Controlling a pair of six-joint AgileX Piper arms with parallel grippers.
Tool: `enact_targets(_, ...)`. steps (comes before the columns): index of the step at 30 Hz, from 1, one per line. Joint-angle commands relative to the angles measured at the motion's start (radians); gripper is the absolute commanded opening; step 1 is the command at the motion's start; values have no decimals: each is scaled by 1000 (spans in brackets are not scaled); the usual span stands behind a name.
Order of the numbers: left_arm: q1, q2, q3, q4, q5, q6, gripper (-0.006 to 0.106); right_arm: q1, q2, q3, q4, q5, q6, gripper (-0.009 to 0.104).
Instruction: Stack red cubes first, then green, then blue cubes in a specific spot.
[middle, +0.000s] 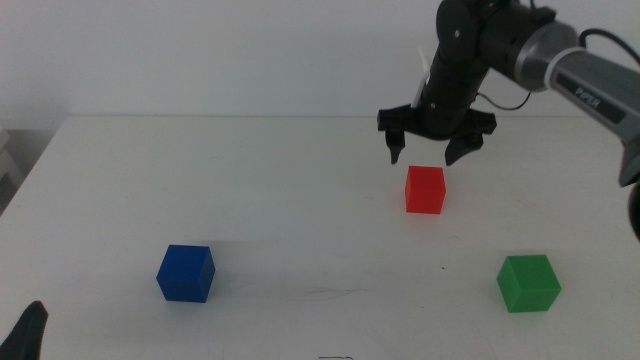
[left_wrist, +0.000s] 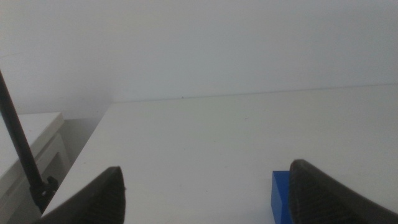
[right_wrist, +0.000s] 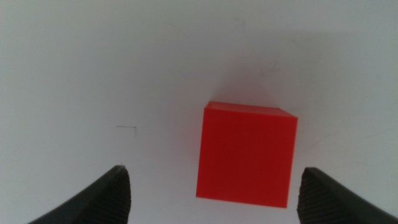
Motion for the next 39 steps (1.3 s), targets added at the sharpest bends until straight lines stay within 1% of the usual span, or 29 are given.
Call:
enact_targets(1, 1, -20, -4, -11, -78, -13, 87, 2, -49, -35, -21, -10, 12, 75)
enact_targets(5, 1, -20, -4, -11, -78, -13, 87, 2, -23, -35, -21, 13, 23, 73)
enact_targets(14, 1, -20, -4, -11, -78, -13, 87, -17, 4, -35, -49, 6, 66, 73)
enact_targets(23, 1, -20, -4, -11, -78, -13, 87, -22, 53, -35, -50, -4, 66, 71)
enact_targets(25, 1, -20, -4, -11, -78, -13, 87, -24, 61, -35, -53, -18, 66, 65)
enact_targets(26, 1, -20, -4, -11, -78, -13, 87, -24, 61, -35, -55, -22, 66, 61)
enact_targets(27, 1, -20, -4, -11, -78, -13, 87, -24, 61, -35, -60, -24, 67, 53)
enact_targets(30, 1, -20, -4, -11, -78, -13, 87, -24, 58, -35, -67, -24, 67, 22)
enact_targets(32, 1, -20, -4, -11, -78, -13, 87, -24, 55, -35, -66, -24, 69, -2)
enact_targets(33, 1, -20, -4, -11, -78, -13, 87, -24, 51, -35, -60, -24, 69, -1)
enact_targets(36, 1, -20, -4, -11, -78, -13, 87, 5, -23, 53, -22, -64, 82, -1)
enact_targets(39, 1, -20, -4, -11, -78, -13, 87, 50, -124, 193, -18, -133, 94, -1)
